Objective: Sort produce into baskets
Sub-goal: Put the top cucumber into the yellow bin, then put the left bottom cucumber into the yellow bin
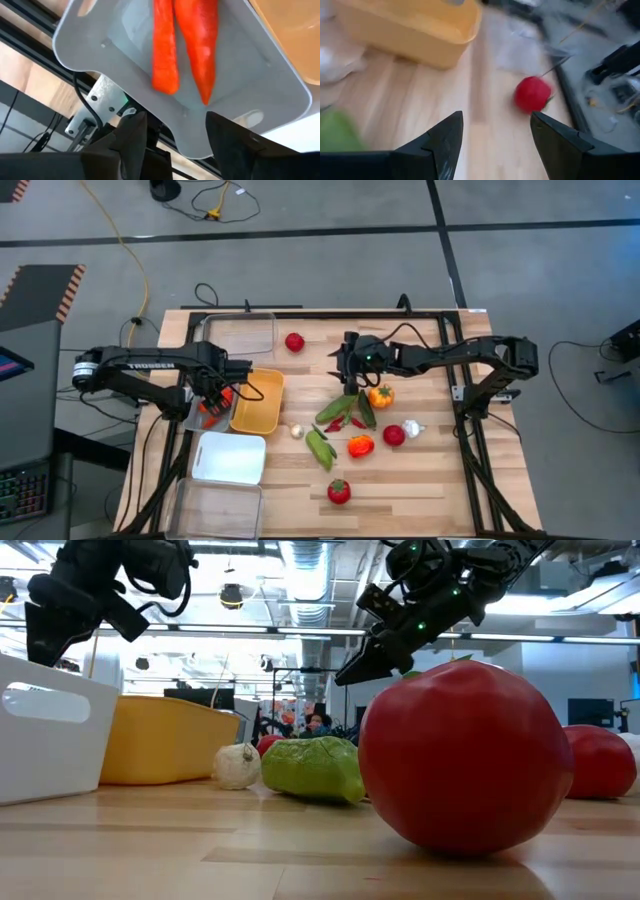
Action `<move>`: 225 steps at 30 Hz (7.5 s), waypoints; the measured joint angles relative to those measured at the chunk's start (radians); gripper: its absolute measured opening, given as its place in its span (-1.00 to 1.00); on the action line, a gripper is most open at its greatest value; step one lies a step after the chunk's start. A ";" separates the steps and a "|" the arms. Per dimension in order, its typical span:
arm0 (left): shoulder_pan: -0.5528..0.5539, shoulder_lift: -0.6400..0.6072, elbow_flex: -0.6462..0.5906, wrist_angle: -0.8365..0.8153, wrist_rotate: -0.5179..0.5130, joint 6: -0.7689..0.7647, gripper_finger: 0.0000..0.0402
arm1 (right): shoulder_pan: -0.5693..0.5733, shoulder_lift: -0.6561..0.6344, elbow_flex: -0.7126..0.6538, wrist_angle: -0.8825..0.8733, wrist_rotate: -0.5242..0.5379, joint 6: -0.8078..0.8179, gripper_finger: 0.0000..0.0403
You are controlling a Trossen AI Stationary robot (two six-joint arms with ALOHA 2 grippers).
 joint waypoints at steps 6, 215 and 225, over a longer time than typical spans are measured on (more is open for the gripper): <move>0.000 0.000 0.000 0.006 -0.017 0.015 -0.02 | 0.023 0.000 0.123 -0.396 -0.006 -0.002 0.29; -0.316 0.449 0.081 1.425 0.223 0.771 -0.02 | 0.081 -0.226 0.145 -0.586 0.137 0.516 0.37; -0.324 0.613 0.200 1.339 0.219 0.794 -0.02 | 0.129 -0.171 0.145 -0.567 0.134 0.517 0.37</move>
